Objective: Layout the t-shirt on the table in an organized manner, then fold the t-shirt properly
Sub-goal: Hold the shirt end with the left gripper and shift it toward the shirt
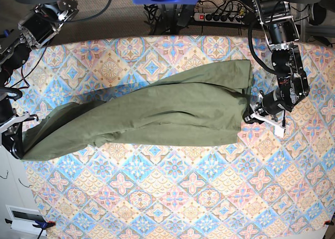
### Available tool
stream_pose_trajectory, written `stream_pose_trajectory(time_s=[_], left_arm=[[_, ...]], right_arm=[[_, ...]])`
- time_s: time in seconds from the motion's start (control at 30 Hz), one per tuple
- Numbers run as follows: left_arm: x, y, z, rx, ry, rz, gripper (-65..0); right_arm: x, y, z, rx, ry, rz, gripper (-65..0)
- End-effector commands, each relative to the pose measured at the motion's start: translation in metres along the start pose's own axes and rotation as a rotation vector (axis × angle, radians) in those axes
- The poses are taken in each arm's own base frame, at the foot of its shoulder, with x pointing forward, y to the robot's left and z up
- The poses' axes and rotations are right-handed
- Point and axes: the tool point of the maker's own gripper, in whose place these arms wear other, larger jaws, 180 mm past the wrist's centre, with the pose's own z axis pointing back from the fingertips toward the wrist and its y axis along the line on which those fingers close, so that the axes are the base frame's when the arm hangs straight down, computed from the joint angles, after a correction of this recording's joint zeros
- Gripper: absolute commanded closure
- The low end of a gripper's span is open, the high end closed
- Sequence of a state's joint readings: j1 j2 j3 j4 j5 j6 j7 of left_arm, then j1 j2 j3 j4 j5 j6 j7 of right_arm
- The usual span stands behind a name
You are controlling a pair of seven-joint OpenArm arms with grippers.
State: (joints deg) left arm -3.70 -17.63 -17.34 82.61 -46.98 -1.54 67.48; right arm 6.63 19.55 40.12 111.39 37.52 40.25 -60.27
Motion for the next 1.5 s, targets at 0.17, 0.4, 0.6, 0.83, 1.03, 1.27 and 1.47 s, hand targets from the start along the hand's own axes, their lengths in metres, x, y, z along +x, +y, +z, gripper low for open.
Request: stream_pose_trajectory(time_s=[0.17,0.4,0.6,0.83,1.03,1.27,1.47], left_arm=[[0.014,-0.014,0.0,-0.036,-0.044,-0.01,-14.1],[0.021,-0.036,-0.034,-0.082,-0.012,0.069,-16.1],[0.021,-0.046,-0.049,-0.108,0.013,0.112,-35.5],[0.028,-0.039,-0.044,-0.096,-0.002,0.111,-38.8],[0.055,-0.038,-0.021,-0.076,-0.077,0.031,-38.8],[0.05,-0.028,-0.025,-0.053,-0.093,0.042,-38.8],[0.028,-0.022,-0.043,0.004,-0.032,0.018,-38.8]], right_arm=[[0.02,-0.004,0.003,-0.005,-0.063,0.021,-0.7],[0.02,-0.003,0.003,-0.003,-0.063,0.021,-0.7],[0.02,-0.003,0.003,-0.003,-0.063,0.021,-0.7],[0.02,-0.003,0.003,-0.003,-0.063,0.021,-0.7],[0.02,-0.003,0.003,-0.003,-0.063,0.021,-0.7],[0.02,-0.003,0.003,-0.003,-0.063,0.021,-0.7],[0.019,-0.003,0.003,-0.004,-0.062,0.022,-0.7]])
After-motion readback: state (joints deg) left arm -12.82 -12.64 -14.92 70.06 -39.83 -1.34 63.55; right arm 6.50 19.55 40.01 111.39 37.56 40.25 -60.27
